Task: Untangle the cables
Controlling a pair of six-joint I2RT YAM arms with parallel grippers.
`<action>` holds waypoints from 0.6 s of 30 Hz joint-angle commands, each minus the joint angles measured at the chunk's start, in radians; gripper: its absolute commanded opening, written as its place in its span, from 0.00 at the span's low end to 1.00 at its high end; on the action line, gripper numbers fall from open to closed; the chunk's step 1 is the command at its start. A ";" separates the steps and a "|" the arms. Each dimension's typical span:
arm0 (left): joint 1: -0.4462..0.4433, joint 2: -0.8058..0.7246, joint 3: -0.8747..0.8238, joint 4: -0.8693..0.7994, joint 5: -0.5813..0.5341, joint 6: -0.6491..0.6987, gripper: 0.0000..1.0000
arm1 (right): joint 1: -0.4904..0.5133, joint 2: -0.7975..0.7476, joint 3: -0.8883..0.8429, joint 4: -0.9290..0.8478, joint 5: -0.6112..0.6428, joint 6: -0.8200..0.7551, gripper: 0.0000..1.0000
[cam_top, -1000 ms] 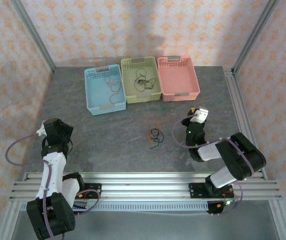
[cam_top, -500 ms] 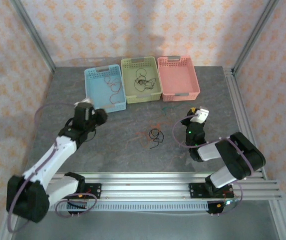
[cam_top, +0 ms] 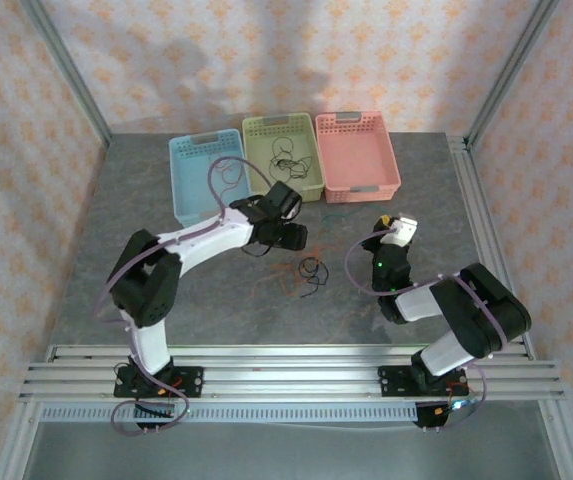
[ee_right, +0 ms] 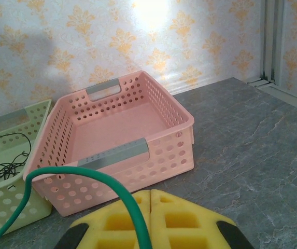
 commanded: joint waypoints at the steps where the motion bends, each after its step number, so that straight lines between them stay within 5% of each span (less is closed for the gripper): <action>1: 0.006 0.054 0.072 -0.163 0.001 0.029 0.64 | -0.004 0.017 0.008 0.034 -0.016 0.022 0.00; 11: 0.006 0.158 0.118 -0.105 0.074 -0.138 0.62 | -0.004 0.023 0.013 0.034 -0.026 0.027 0.00; 18: 0.000 0.174 0.110 -0.074 0.073 -0.181 0.42 | -0.004 0.028 0.016 0.032 -0.031 0.029 0.00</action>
